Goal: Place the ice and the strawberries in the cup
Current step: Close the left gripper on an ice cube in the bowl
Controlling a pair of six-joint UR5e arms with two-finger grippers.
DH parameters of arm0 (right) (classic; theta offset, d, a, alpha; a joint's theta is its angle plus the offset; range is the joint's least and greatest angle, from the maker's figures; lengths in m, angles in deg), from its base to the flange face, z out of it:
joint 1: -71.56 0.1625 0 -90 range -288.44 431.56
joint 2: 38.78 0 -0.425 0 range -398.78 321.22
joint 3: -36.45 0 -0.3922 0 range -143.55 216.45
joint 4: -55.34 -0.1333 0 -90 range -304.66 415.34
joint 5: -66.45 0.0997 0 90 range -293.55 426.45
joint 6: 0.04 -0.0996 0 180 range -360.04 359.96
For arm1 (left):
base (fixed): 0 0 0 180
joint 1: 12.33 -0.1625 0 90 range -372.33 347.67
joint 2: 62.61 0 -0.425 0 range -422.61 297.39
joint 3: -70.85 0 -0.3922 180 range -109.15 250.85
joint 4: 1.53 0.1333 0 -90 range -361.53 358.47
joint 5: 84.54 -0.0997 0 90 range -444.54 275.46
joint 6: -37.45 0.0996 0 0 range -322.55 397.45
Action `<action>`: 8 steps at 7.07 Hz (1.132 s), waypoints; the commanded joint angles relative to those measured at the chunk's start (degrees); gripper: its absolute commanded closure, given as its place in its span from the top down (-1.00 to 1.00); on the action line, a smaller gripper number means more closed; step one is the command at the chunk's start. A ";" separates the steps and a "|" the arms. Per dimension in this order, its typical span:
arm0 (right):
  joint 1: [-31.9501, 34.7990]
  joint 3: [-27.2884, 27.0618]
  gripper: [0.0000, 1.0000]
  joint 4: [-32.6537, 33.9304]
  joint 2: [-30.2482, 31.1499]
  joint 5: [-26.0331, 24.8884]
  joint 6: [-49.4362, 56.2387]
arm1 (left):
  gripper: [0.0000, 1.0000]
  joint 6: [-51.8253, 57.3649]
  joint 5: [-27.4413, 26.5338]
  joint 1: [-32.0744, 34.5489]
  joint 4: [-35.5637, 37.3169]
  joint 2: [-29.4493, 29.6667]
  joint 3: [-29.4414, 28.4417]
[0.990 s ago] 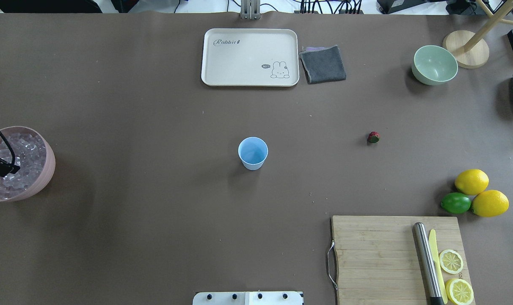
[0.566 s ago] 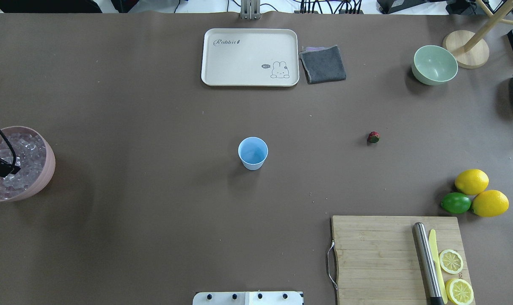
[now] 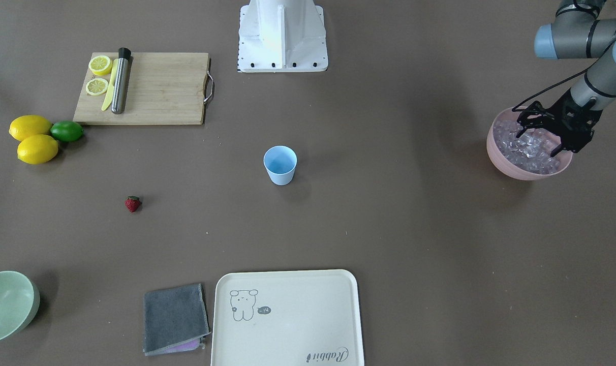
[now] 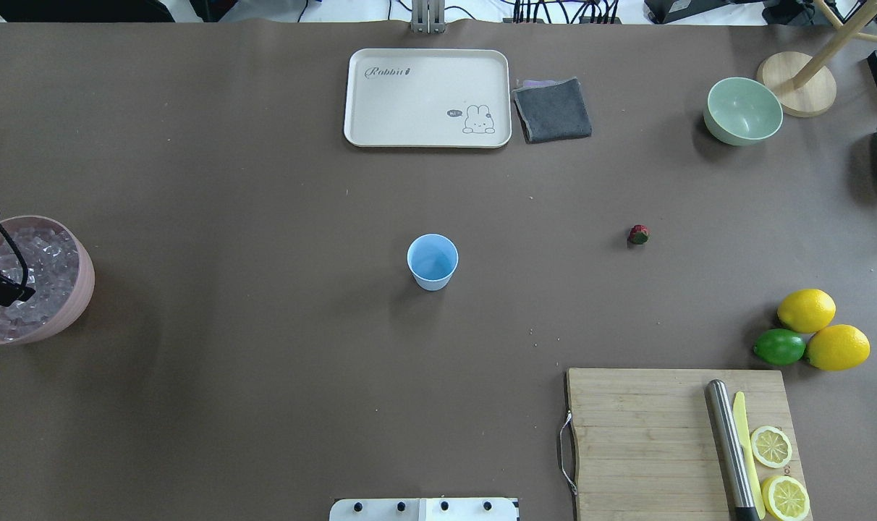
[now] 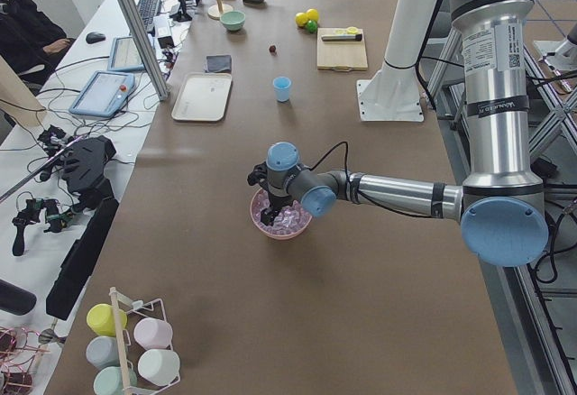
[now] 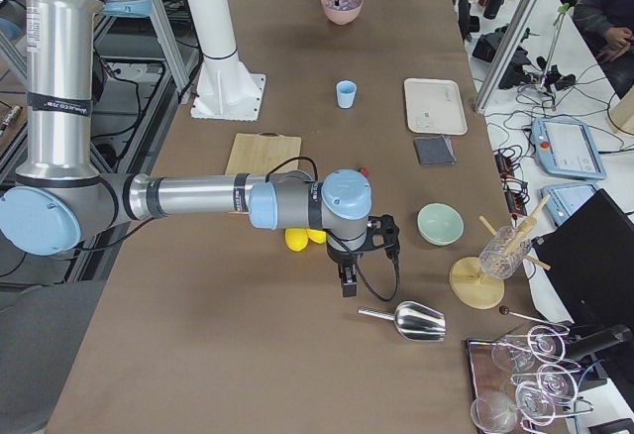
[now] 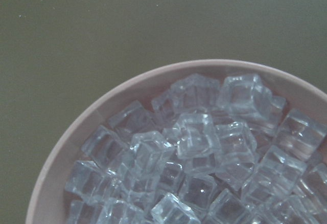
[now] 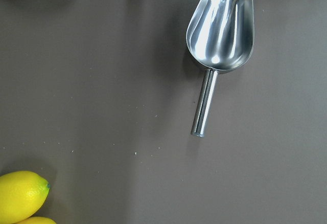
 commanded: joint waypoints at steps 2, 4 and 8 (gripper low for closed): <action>0.09 0.26 1.00 0.00 -0.01 -0.07 0.00 | 0.93 -0.38 -0.07 -1.54 -0.09 -0.15 0.09; 0.09 0.26 1.00 0.00 0.07 0.01 0.00 | 0.78 -0.30 -0.07 -1.55 -0.09 -0.23 0.01; 0.18 0.26 1.00 0.00 0.08 -0.07 0.00 | 0.13 0.06 0.02 -1.55 -0.09 -0.15 0.01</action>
